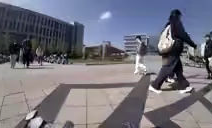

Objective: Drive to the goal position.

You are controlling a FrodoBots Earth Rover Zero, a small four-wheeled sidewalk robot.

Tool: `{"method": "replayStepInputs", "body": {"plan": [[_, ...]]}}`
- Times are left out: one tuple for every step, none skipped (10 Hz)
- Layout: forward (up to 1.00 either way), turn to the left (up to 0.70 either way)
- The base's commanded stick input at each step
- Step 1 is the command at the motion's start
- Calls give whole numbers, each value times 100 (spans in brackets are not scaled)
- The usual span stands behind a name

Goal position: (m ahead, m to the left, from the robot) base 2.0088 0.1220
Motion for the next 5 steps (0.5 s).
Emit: {"method": "replayStepInputs", "body": {"plan": [[100,0],[100,0],[100,0],[100,0],[94,0]]}}
